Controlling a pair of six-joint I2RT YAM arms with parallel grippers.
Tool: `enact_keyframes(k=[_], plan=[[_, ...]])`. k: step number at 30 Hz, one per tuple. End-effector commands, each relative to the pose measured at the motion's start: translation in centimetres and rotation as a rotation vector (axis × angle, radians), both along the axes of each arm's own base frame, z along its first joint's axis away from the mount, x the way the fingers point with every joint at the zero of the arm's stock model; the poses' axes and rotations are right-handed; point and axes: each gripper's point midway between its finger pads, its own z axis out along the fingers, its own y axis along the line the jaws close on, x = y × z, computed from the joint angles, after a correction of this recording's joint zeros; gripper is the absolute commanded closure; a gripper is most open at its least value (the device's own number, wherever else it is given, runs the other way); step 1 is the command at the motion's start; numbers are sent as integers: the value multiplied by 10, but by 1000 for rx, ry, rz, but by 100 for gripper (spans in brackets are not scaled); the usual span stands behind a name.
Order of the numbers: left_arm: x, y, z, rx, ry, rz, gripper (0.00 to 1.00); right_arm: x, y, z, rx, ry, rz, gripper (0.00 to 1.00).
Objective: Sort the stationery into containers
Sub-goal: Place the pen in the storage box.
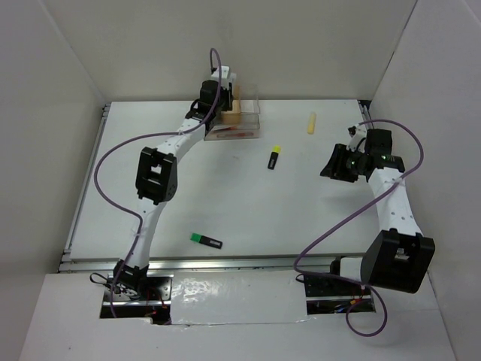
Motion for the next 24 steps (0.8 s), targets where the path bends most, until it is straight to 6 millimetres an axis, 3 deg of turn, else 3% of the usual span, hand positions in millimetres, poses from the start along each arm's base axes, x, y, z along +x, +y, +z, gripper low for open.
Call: enact_keyframes(k=[1, 11, 24], plan=[[16, -13, 29, -89, -121, -2, 98, 7, 1, -1, -5, -27, 9, 50], [24, -11, 6, -86, -122, 35, 97, 8, 3, -3, 7, -18, 11, 51], [35, -10, -21, -85, -126, 62, 85, 5, 3, -9, 5, -8, 13, 51]])
